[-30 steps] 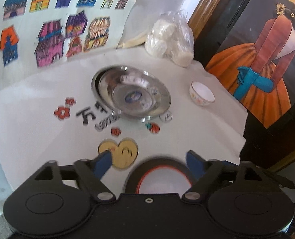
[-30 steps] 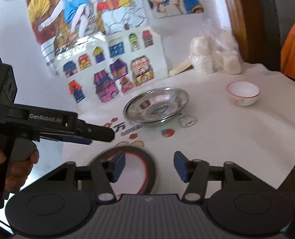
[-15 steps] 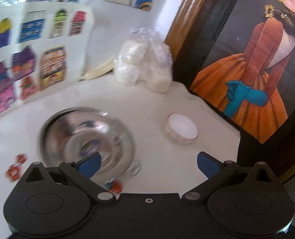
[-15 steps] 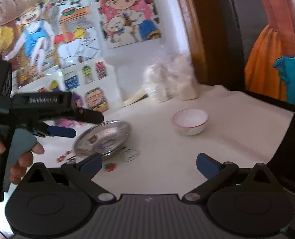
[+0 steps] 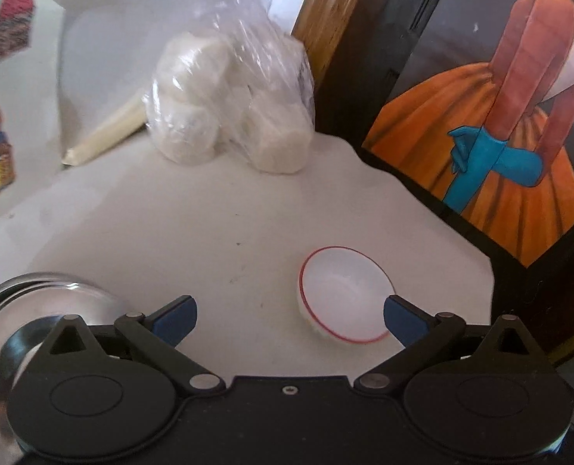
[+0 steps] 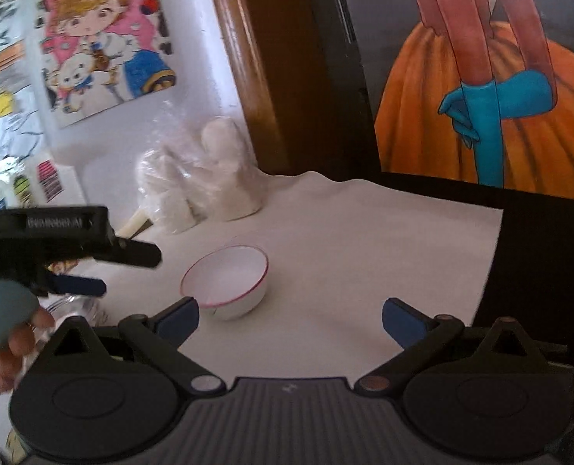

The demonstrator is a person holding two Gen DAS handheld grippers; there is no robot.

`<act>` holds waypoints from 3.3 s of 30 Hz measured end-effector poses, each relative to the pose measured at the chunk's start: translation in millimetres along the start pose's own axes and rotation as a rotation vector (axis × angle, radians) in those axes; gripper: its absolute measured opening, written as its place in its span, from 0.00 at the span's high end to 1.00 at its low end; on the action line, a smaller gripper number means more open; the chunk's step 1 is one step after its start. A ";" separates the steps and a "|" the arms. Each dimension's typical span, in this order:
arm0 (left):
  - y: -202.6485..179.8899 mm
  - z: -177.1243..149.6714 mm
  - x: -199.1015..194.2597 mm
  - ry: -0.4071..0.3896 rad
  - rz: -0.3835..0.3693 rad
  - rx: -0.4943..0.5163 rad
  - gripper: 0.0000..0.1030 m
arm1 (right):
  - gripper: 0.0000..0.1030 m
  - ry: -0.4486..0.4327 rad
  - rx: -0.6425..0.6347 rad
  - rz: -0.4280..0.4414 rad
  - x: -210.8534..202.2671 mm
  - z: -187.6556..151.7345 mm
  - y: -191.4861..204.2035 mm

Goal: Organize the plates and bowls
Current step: 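Close both tools on the rim of the second white bowl, then lift the second white bowl with both tools and carry it to the bowl stack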

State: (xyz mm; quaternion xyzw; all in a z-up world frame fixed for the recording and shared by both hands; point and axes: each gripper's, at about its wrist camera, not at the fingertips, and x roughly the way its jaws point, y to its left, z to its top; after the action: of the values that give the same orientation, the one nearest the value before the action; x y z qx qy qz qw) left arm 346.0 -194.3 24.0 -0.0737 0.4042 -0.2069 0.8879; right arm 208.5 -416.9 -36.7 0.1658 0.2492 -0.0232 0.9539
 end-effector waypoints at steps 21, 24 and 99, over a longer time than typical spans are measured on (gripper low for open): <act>-3.0 15.5 54.3 0.073 -0.020 0.004 0.28 | 0.30 0.080 -0.041 -0.004 73.2 8.4 19.6; -7.4 13.2 54.9 0.079 -0.038 0.020 0.43 | 0.41 0.086 -0.030 0.021 74.3 9.1 19.3; 50.7 -110.9 -221.4 -0.241 -0.143 -0.006 0.87 | 0.82 -0.129 -0.063 0.354 -145.3 -24.7 131.1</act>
State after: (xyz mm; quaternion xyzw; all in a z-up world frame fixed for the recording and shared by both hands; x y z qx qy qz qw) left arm 148.6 -49.9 87.7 -0.1291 0.2889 -0.2582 0.9128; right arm 86.4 -290.6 53.1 0.1751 0.1548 0.1424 0.9618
